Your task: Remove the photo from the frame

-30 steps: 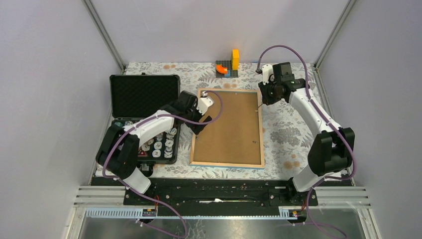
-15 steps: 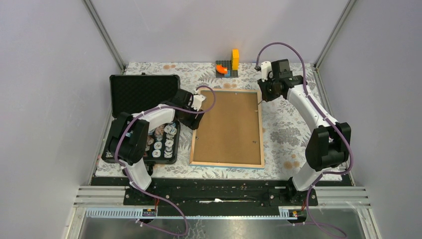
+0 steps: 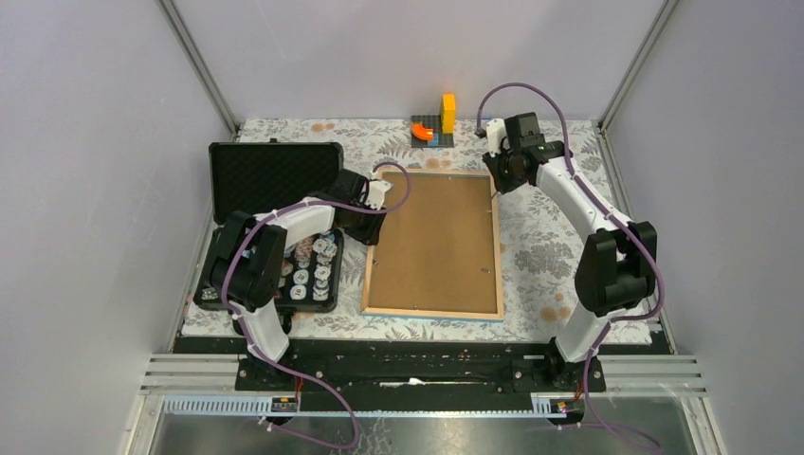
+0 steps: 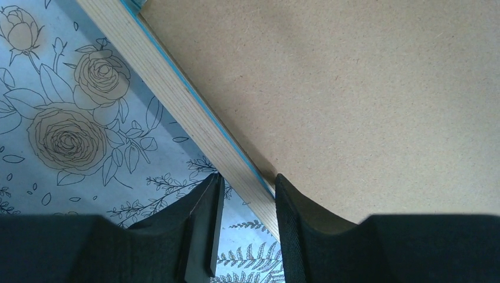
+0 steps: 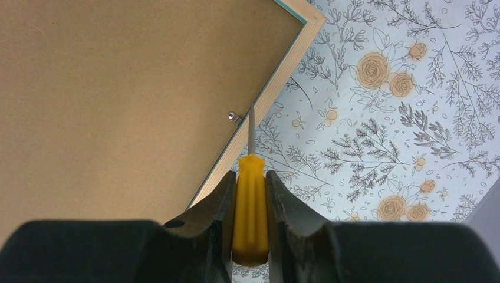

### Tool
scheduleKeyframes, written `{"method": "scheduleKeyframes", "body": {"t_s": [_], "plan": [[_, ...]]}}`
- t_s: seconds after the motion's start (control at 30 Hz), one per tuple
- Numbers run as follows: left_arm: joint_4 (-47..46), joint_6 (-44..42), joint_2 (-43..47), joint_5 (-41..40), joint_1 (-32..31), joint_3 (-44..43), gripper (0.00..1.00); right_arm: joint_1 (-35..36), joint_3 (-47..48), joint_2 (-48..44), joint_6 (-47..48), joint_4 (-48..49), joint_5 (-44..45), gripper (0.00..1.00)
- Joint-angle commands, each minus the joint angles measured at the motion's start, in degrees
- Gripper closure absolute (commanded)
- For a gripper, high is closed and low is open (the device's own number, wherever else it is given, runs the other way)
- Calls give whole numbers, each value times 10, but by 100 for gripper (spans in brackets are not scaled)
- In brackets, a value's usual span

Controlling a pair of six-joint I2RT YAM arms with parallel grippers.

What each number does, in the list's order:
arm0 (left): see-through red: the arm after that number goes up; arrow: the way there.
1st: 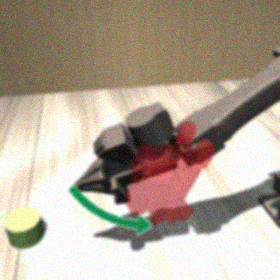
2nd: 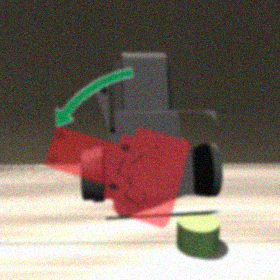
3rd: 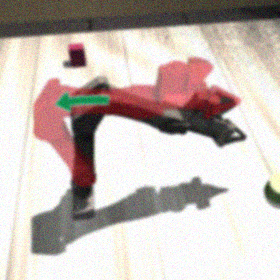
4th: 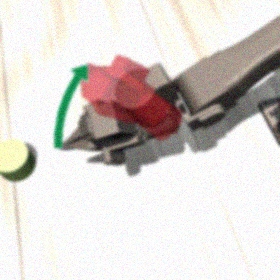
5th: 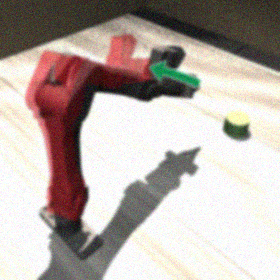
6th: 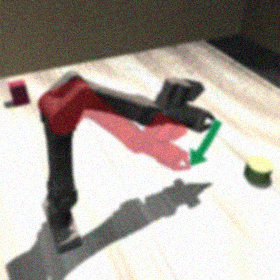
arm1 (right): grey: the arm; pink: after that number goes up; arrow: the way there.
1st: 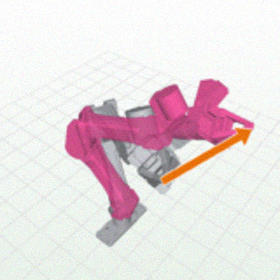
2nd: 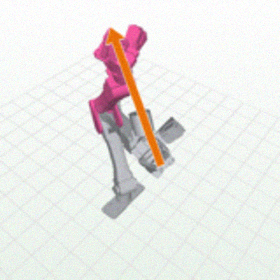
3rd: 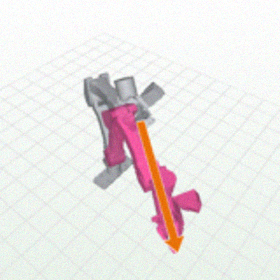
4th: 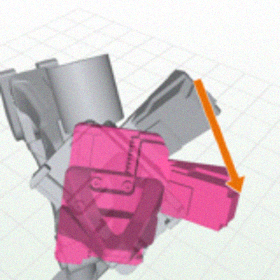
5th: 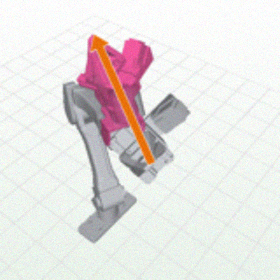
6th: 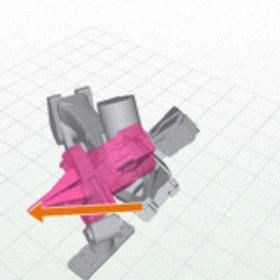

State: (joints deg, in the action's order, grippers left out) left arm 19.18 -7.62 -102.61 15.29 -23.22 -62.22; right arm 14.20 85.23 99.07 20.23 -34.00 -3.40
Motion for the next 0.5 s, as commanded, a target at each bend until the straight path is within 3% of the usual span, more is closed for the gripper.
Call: {"method": "scheduleKeyframes", "body": {"t_s": [0.0,0.47], "plan": [[-14,0,-10,4,5,-11,59,14,25,8,13,1,25,100],[-8,-6,-12,12,5,-14,61,24,15,26,22,1,49,100]]}}
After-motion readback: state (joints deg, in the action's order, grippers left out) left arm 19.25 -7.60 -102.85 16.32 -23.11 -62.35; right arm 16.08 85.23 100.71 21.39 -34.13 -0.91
